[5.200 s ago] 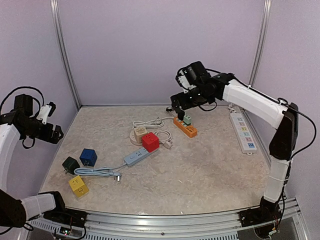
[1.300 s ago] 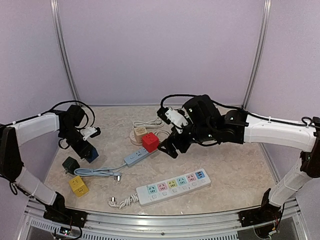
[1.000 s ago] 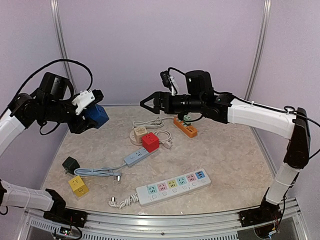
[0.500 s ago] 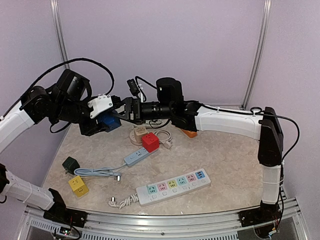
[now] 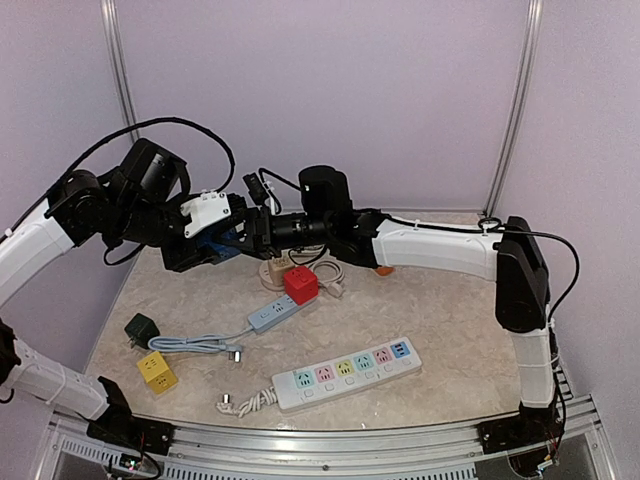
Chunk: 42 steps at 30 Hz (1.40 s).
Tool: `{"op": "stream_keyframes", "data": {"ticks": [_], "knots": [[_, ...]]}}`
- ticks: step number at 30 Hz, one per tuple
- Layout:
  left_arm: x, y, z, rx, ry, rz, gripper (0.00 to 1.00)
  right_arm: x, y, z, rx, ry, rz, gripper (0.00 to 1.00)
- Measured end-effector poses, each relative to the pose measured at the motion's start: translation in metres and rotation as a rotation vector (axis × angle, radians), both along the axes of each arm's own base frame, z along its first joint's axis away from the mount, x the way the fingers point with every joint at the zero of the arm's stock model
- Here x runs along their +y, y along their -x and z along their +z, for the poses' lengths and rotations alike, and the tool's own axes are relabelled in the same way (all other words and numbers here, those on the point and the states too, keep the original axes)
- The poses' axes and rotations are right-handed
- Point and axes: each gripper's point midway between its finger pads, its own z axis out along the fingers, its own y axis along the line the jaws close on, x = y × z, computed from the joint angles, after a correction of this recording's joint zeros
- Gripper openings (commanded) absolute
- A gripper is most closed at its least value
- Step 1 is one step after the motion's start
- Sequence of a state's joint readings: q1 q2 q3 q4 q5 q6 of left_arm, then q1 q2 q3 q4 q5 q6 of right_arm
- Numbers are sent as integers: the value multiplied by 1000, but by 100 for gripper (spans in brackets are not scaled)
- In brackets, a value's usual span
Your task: Insert the plug
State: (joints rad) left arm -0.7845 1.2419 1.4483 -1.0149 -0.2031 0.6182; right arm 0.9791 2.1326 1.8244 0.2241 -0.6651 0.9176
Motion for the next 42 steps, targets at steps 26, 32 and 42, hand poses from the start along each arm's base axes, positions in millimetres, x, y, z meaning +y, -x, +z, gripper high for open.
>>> {"op": "stream_keyframes", "data": {"ticks": [26, 32, 42], "knots": [[66, -11, 20, 56, 201, 160, 99, -83, 19, -10, -685, 319, 153, 0], [114, 6, 2, 80, 292, 312, 99, -123, 57, -85, -1003, 573, 535, 0], [156, -1, -54, 216, 288, 530, 99, -131, 101, -158, -1109, 701, 901, 0]]}}
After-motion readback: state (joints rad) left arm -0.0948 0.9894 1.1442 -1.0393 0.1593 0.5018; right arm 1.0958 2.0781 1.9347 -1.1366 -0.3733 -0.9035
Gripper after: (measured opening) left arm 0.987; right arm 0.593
